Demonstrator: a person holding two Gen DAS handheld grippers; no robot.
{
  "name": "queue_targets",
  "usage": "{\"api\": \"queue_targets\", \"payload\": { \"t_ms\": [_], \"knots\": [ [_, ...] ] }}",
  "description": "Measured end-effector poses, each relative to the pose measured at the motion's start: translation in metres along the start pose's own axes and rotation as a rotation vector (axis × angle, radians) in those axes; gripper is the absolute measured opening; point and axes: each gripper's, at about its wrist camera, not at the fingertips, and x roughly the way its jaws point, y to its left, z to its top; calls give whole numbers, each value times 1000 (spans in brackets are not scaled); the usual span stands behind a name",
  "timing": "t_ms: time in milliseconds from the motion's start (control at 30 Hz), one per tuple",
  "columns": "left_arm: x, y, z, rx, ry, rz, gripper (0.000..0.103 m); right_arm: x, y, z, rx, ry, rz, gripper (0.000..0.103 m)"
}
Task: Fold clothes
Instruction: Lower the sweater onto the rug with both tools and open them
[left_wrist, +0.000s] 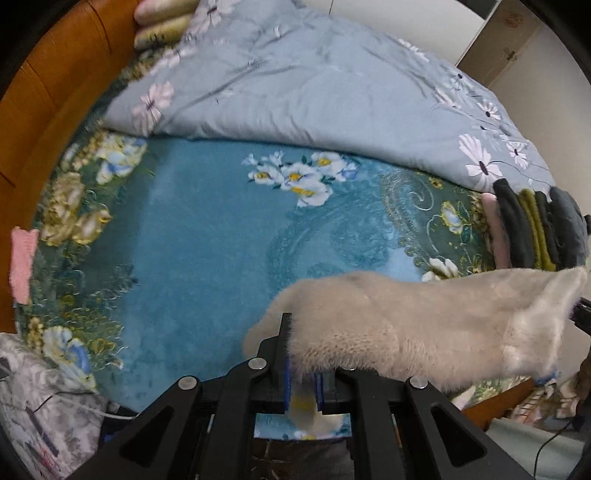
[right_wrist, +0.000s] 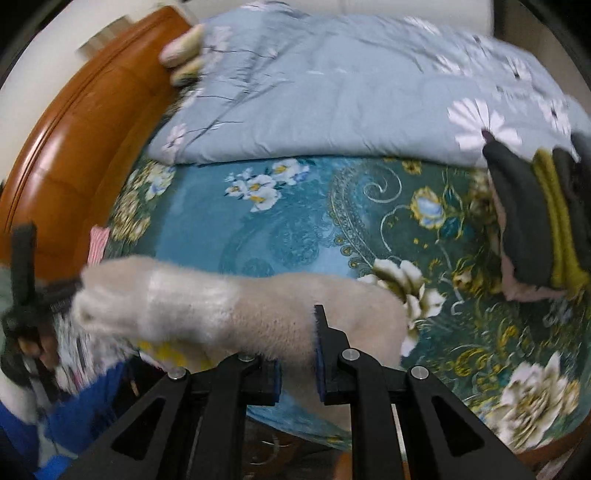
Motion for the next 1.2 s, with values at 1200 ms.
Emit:
{"api": "queue_targets", "payload": {
  "t_ms": [1200],
  "knots": [
    [268, 13, 225, 47, 324, -51, 17, 257, -73, 207, 256, 371, -286, 23]
  ]
}}
